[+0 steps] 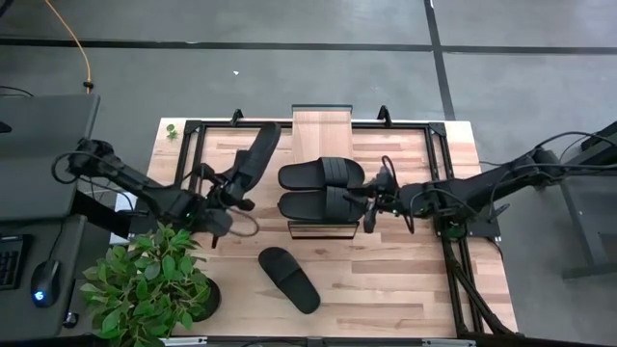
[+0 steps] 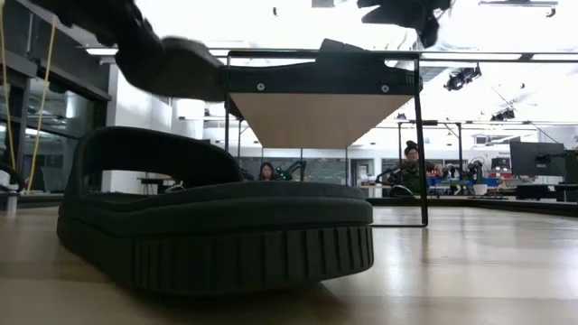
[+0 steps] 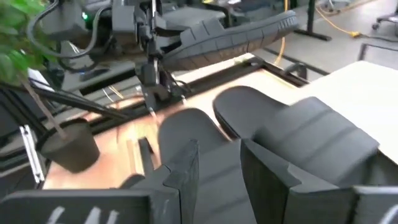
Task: Pick and place slides into the shelf
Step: Put the black slipper on the shelf
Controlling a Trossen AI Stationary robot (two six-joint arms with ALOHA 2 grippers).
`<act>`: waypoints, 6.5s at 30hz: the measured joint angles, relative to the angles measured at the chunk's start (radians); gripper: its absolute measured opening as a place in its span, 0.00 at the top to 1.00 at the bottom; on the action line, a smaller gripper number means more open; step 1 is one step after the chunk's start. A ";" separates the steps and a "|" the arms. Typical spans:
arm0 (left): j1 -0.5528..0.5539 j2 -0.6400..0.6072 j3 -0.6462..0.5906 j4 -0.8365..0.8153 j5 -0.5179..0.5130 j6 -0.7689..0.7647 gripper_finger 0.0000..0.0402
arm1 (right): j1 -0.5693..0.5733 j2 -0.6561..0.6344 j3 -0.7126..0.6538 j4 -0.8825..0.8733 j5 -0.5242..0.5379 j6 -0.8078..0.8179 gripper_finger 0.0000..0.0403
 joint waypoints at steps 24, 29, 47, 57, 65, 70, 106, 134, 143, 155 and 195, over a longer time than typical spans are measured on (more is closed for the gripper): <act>-0.113 0.001 0.062 0.067 -0.035 -0.003 0.97 | -0.006 0.368 0.259 0.108 -0.083 -0.241 0.73; -0.113 0.004 0.062 0.066 -0.035 0.008 0.95 | -0.007 0.438 0.352 0.106 -0.102 -0.155 0.73; 0.188 0.010 0.083 0.590 0.047 0.846 0.95 | -0.269 0.454 0.483 0.143 -0.417 0.055 0.73; 0.211 0.112 0.269 0.588 0.119 0.931 0.95 | -0.361 0.454 0.483 0.193 -0.572 0.160 0.73; 0.260 0.254 0.413 0.588 0.184 1.010 0.95 | -0.386 0.454 0.483 0.213 -0.585 0.230 0.65; 0.283 0.336 0.461 0.587 0.189 1.040 0.95 | -0.400 0.454 0.483 0.211 -0.578 0.249 0.60; 0.300 0.348 0.483 0.588 0.236 1.059 0.95 | -0.432 0.454 0.483 0.132 -0.460 0.274 0.46; 0.300 0.347 0.483 0.613 0.313 1.011 0.95 | -0.438 0.455 0.482 0.179 -0.422 0.268 0.65; 0.299 0.348 0.482 0.602 0.308 0.991 0.93 | -0.438 0.455 0.483 0.158 -0.399 0.220 0.81; 0.298 0.348 0.482 0.602 0.275 0.942 0.56 | -0.439 0.455 0.483 0.143 -0.390 0.188 0.82; 0.316 0.188 0.483 -0.061 0.666 0.314 0.42 | -0.653 0.151 0.483 -0.487 -0.913 0.038 0.82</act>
